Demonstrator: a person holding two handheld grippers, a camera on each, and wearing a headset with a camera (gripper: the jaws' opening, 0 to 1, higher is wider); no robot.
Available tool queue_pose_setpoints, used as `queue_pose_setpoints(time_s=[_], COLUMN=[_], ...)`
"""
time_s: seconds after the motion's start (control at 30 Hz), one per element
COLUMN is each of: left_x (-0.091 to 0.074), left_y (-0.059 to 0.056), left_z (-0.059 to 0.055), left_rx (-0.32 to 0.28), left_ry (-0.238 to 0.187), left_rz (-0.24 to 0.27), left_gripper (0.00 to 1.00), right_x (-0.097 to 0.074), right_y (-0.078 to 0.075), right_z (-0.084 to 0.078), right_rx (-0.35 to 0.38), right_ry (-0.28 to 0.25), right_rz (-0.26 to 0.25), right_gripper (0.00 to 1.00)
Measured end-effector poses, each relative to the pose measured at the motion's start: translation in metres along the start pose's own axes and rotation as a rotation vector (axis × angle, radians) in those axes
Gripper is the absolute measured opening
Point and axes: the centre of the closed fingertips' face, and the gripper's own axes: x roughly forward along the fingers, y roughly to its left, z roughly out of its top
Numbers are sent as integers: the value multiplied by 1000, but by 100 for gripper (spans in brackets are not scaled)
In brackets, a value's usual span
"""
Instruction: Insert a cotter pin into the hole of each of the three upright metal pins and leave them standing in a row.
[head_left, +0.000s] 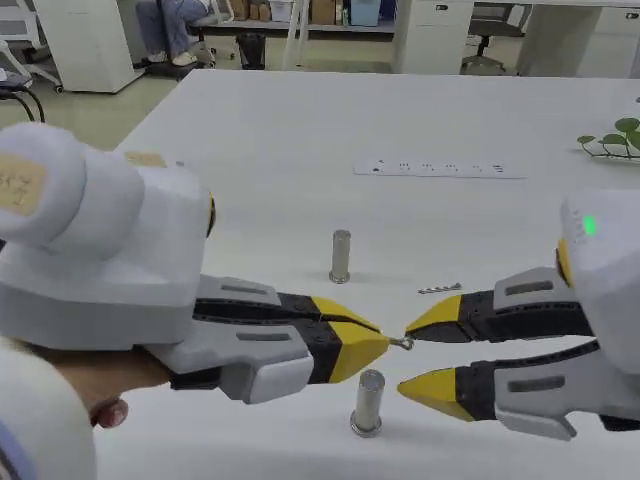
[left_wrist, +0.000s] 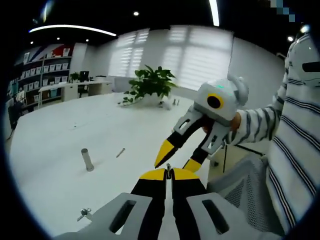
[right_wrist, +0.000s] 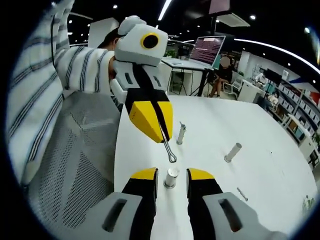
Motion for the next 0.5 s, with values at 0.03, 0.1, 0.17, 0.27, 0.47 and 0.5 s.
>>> queue_pose_setpoints(time_s=[0.03,0.1,0.17,0.27,0.47,0.5], left_x=[-1,-2,-3,-3,-2,-2], left_y=[-1,-3,-6,-9,-16,-17], left_z=[2,6,6,5,3,2], left_rx=[19,57,73,129,159,165], left_ry=[-3,-7,-2,5,8,13], left_rz=[-6,-16,-27,-49,-83,-89], left_gripper=[0,0,0,0,0,0], right_x=[-1,-5,-7,-10,-9,-8], right_y=[0,1,2,8,22,27], right_z=[1,3,6,12,14,15], right_rx=[10,47,85,131,190,225], right_ry=[-5,-29,-54,-88,-99,-105], right_rz=[5,34,57,115,206,231], right_gripper=[15,13,16,15,11,11])
